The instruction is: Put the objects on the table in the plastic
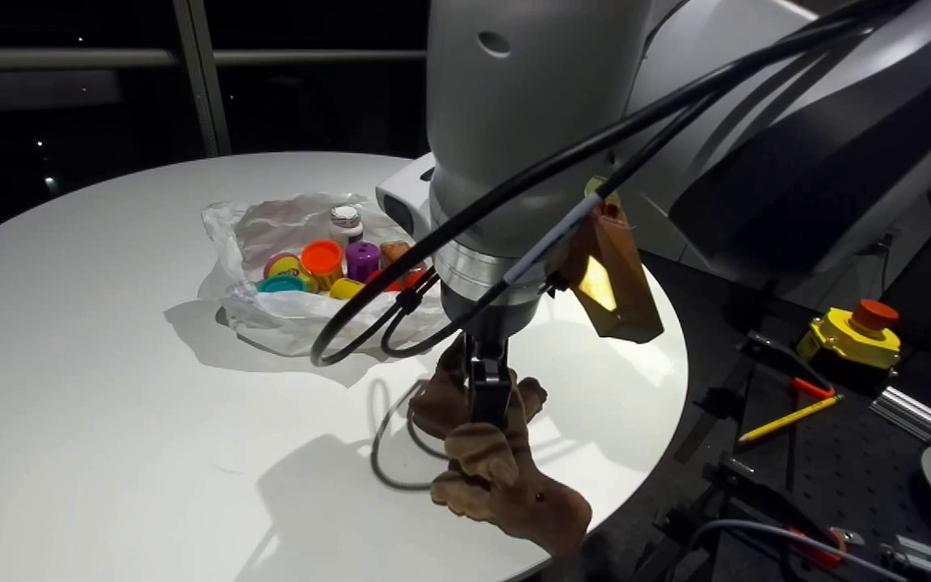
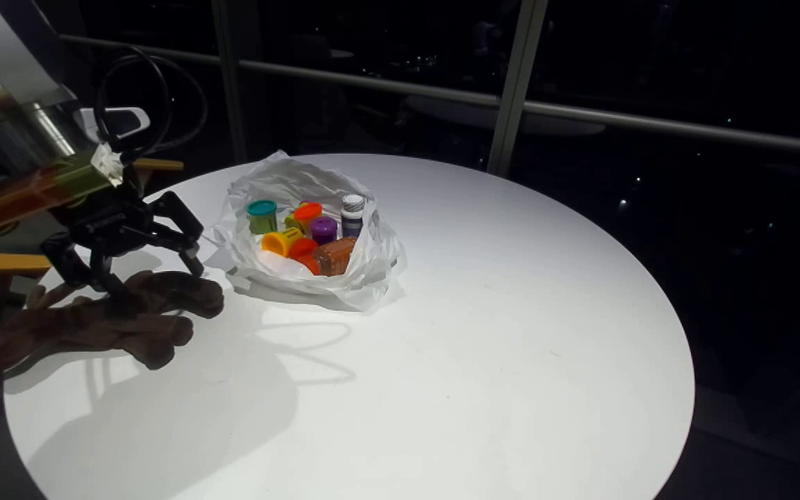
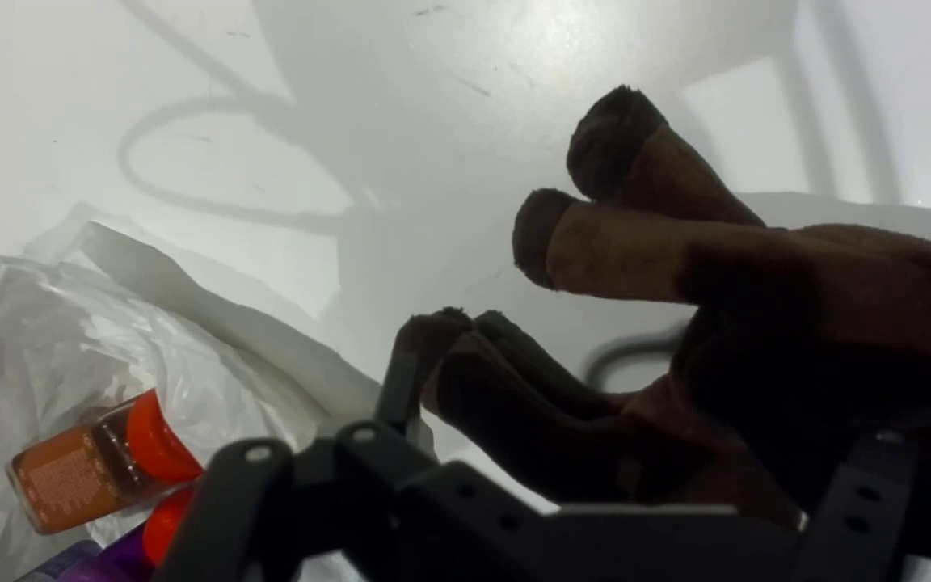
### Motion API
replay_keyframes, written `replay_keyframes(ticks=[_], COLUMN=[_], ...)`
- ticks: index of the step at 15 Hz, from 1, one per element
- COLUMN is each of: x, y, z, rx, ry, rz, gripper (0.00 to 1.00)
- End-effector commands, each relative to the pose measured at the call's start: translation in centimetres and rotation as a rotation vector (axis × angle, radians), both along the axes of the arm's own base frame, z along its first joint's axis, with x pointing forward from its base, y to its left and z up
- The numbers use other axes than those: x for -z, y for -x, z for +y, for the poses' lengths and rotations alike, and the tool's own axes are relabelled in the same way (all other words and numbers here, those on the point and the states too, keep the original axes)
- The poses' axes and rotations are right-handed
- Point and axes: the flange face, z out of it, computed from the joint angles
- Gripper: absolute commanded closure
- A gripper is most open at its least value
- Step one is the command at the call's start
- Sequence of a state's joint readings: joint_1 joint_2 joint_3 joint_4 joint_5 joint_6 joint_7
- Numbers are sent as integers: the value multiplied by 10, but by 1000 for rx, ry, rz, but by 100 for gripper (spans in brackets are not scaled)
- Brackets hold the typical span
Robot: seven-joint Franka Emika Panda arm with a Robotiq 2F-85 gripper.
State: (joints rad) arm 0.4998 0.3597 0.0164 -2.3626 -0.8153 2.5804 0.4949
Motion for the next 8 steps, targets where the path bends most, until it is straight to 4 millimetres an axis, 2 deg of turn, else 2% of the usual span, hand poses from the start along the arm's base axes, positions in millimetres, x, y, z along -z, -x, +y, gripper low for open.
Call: replay_keyframes(ticks=[1, 8], x=[1, -8], y=[-11, -36], z=[-2, 4], rx=[-76, -99], ry=[23, 22], rz=[52, 73], gripper=[0, 0])
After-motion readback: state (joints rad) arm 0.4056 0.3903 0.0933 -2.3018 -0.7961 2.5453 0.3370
